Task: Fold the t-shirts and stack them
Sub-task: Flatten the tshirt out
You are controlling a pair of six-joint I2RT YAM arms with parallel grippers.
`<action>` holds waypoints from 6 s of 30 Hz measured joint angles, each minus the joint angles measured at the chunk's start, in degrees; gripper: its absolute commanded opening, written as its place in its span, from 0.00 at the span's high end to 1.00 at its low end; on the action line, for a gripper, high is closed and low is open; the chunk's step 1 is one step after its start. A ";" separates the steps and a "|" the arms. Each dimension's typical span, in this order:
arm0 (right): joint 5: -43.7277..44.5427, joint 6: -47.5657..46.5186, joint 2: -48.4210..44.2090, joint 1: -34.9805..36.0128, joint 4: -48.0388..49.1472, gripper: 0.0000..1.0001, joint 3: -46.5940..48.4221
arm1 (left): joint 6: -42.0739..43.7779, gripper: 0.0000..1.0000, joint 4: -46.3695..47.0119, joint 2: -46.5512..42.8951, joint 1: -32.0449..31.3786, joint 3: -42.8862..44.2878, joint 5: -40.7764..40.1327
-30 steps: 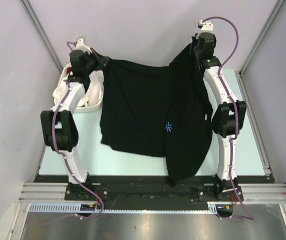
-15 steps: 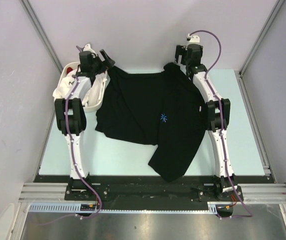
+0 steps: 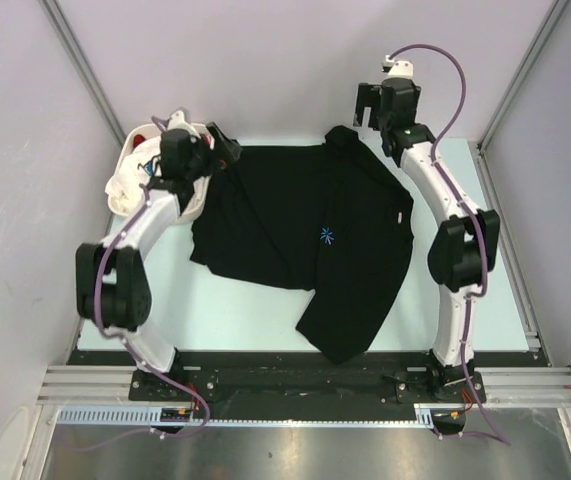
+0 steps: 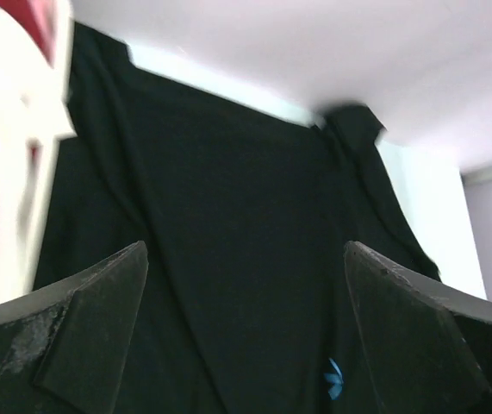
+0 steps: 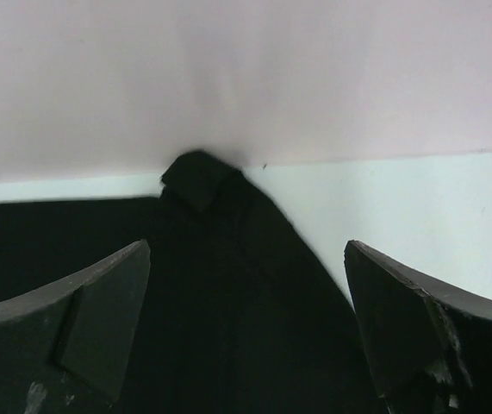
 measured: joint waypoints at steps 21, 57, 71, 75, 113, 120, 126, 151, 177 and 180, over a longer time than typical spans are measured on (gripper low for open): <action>-3.61 14.62 -17.31 10.34 -17.70 0.01 -47.67 | -0.98 0.00 -4.94 -15.96 -8.79 -37.44 -4.42; 0.55 22.03 -13.35 -2.21 -13.81 0.73 -48.17 | -1.60 0.00 -6.49 -29.20 -9.92 -42.27 -5.46; 0.87 23.32 -13.55 -4.85 -13.35 1.00 -48.59 | -1.20 0.01 -8.85 -34.14 -9.92 -42.40 -5.53; 2.27 23.39 -14.23 -9.31 -14.78 1.00 -49.20 | -1.29 0.00 -9.07 -36.24 -9.92 -43.34 -5.51; 15.26 20.90 -34.73 8.41 -22.62 0.00 -47.47 | -4.35 0.16 -5.73 -16.46 -10.29 -40.85 -12.20; 16.46 19.82 -38.12 9.07 -22.95 0.00 -47.47 | -5.49 0.71 -4.52 -16.06 -10.40 -41.99 -14.12; 16.48 19.63 -38.32 9.07 -22.97 0.00 -47.56 | -6.29 1.00 -5.20 -18.12 -10.62 -44.72 -14.21; 11.85 19.17 -39.60 4.74 -20.98 0.00 -47.45 | -12.90 0.00 -24.98 -53.64 -10.88 -57.18 -16.76; -2.89 15.78 24.98 -6.56 -18.84 0.14 20.35 | -6.05 0.00 -15.32 -33.29 -10.88 -36.94 -11.21; -2.89 15.10 25.94 -7.34 -17.42 0.17 21.14 | -5.66 0.00 -14.82 -31.36 -10.88 -36.09 -11.17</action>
